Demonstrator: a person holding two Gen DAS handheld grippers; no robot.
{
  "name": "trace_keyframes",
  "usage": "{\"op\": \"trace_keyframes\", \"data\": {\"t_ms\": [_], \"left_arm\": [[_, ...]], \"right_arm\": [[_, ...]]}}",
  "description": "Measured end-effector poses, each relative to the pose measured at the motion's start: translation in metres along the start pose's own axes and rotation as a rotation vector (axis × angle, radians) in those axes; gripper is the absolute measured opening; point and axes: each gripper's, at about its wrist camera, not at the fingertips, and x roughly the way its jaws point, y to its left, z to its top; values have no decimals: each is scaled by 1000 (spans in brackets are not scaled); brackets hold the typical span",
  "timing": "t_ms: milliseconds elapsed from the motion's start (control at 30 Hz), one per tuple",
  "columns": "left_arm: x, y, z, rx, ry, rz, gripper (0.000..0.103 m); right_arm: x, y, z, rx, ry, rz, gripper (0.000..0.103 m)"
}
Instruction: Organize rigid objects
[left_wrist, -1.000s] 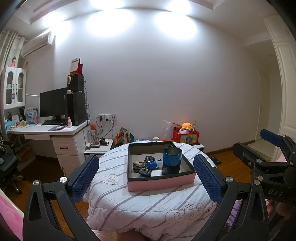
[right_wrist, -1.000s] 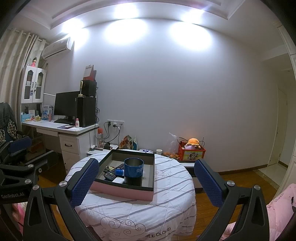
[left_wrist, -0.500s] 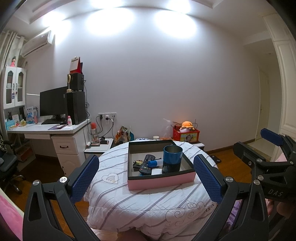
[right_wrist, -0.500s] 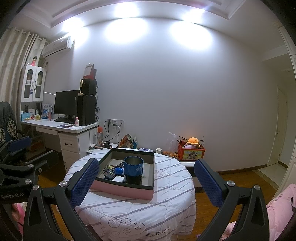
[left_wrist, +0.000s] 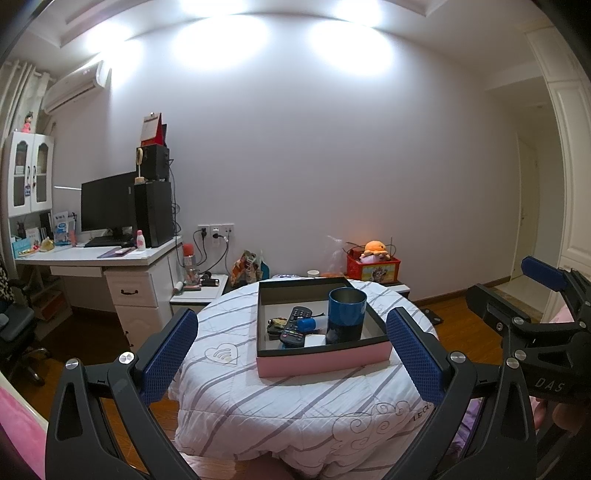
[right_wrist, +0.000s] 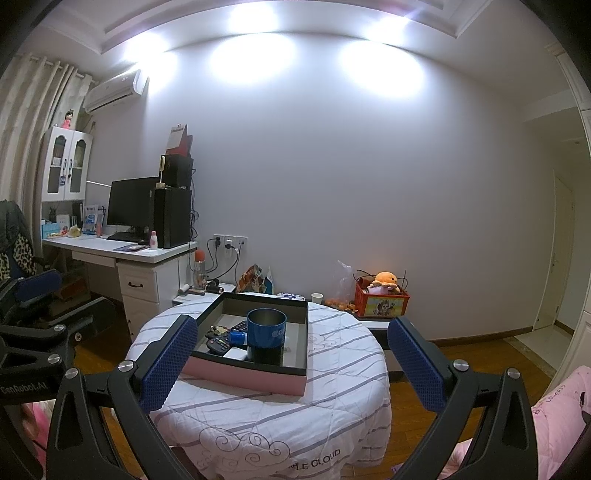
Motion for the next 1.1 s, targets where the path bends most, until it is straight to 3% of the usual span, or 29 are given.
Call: {"op": "trace_keyframes", "data": {"t_ms": [200, 500, 800, 1100], "left_arm": [[-2, 4, 0, -14, -11, 63, 103], [0, 8, 2, -42, -18, 92, 103], [12, 0, 13, 2, 27, 82, 103], [15, -1, 37, -8, 20, 66, 103]], "right_arm": [[1, 1, 0, -4, 3, -6, 103], [2, 3, 1, -9, 4, -5, 103], [13, 2, 14, -11, 16, 7, 103], [19, -4, 36, -12, 27, -2, 103]]}}
